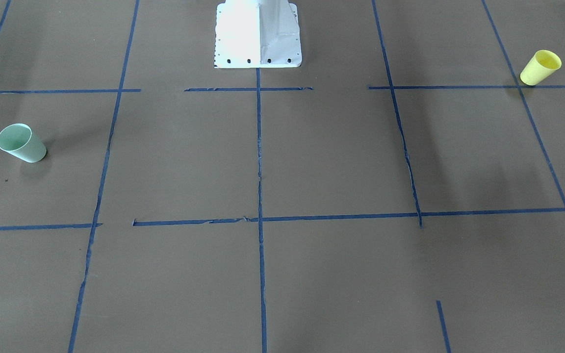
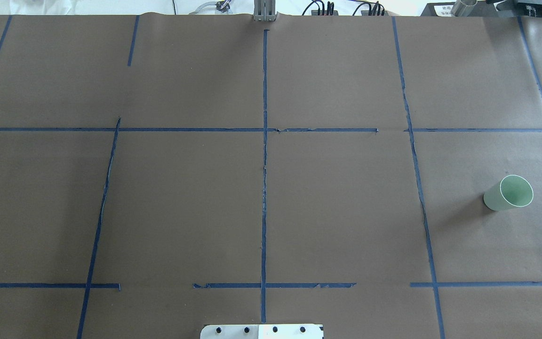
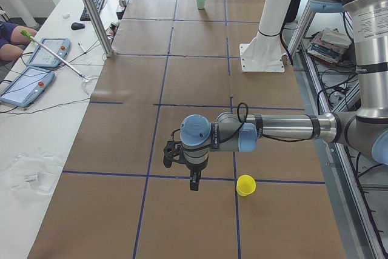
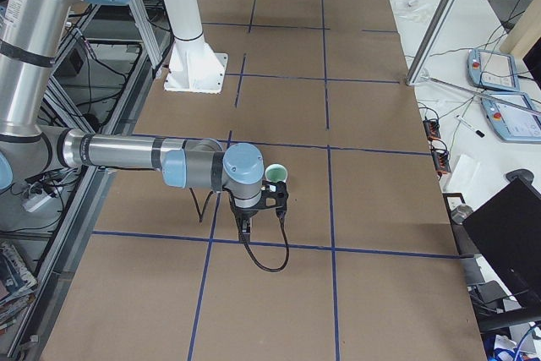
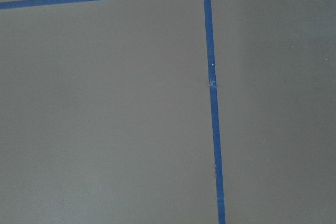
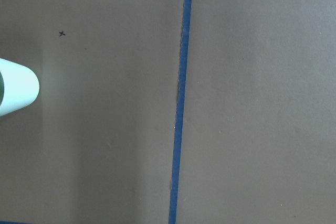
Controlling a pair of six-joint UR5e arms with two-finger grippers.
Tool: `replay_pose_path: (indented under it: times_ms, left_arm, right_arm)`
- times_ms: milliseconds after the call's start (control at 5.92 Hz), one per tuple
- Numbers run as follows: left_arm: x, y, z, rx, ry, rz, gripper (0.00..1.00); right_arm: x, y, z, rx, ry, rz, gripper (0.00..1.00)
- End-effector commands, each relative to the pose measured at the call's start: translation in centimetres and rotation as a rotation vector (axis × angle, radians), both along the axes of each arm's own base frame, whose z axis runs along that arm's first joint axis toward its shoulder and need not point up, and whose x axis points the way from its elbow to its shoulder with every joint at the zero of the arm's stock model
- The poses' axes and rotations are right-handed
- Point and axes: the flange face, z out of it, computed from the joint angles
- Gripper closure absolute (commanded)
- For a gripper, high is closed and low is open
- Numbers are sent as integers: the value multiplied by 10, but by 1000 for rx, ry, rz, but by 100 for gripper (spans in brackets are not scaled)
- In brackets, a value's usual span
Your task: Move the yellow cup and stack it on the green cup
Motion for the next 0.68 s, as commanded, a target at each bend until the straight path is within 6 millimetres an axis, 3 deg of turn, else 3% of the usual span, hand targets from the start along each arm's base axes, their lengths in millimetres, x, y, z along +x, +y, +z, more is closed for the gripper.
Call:
replay_pose_path:
  times_ms: [0,338,507]
  left_arm:
    - [1,2,-14,19,0,4,0]
    - [4,-4,-20,42,1,9,0]
    - [4,-53,-73,201,-9,7,0]
  right_arm:
    - [0,0,-1,2,0,0,0]
    - [0,0,-2,3,-2,1,0]
    - [0,0,-3,6,-6,2,0]
